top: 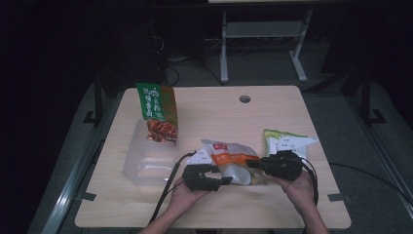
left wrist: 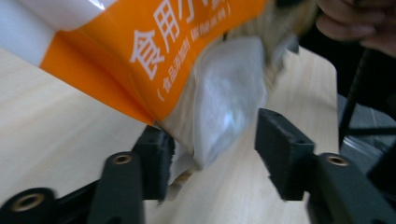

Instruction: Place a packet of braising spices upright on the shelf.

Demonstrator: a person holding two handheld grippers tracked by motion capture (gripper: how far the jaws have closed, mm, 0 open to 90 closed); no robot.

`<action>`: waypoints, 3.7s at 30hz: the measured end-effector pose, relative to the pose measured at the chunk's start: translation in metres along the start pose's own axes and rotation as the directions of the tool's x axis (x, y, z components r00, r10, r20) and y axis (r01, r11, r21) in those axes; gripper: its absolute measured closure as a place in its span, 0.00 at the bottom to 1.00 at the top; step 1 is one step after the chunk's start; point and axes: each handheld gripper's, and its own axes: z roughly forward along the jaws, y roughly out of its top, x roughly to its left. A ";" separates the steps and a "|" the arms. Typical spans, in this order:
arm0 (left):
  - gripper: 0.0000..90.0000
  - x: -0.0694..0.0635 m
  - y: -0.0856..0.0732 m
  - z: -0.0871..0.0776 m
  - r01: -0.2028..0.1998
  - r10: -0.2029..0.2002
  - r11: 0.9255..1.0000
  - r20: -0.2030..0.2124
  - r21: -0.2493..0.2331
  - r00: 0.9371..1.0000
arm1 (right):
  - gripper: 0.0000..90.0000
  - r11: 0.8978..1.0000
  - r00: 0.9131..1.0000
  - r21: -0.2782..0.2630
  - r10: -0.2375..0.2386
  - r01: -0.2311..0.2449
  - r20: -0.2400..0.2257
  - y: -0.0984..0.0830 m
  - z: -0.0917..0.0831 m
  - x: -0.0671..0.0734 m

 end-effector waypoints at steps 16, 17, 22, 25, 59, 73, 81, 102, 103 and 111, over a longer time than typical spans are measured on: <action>0.99 -0.003 0.001 -0.013 -0.040 0.040 0.999 -0.104 0.002 0.994 | 0.97 0.996 1.000 0.088 -0.016 0.017 -0.010 -0.002 0.016 -0.004; 0.99 -0.003 0.002 -0.015 -0.050 0.050 0.999 -0.114 0.001 0.992 | 0.97 0.995 1.000 0.097 -0.011 0.012 -0.009 -0.003 0.016 -0.005; 0.99 -0.003 0.001 -0.017 -0.046 0.046 0.999 -0.109 0.003 0.993 | 0.90 0.993 1.000 0.113 -0.019 0.020 -0.010 -0.002 0.021 -0.005; 0.99 -0.004 0.001 -0.018 -0.051 0.051 0.999 -0.106 0.006 0.993 | 0.86 0.991 1.000 0.134 -0.027 0.028 -0.012 -0.001 0.028 -0.003; 0.56 -0.038 -0.040 -0.072 -0.133 0.136 0.991 -0.112 0.031 0.984 | 1.00 0.987 0.996 0.134 -0.091 0.090 -0.004 0.070 0.061 0.013; 0.54 -0.042 -0.046 -0.076 -0.137 0.138 0.990 -0.085 0.020 0.987 | 1.00 0.980 0.974 0.078 -0.172 0.185 -0.151 0.135 0.129 0.045; 0.54 -0.044 -0.047 -0.076 -0.156 0.157 0.988 -0.080 0.018 0.984 | 1.00 0.979 0.961 0.069 -0.172 0.191 -0.218 0.148 0.170 0.060; 0.53 -0.044 -0.050 -0.076 -0.143 0.144 0.989 -0.067 0.024 0.987 | 1.00 0.974 0.932 0.142 -0.117 0.174 -0.343 0.147 0.246 0.070; 0.53 -0.044 -0.050 -0.077 -0.144 0.146 0.989 -0.068 0.025 0.987 | 1.00 0.974 0.931 0.147 -0.115 0.175 -0.346 0.146 0.250 0.068; 0.53 -0.043 -0.050 -0.078 -0.163 0.165 0.986 -0.064 0.031 0.984 | 1.00 0.977 0.927 0.168 -0.058 0.129 -0.371 0.122 0.272 0.060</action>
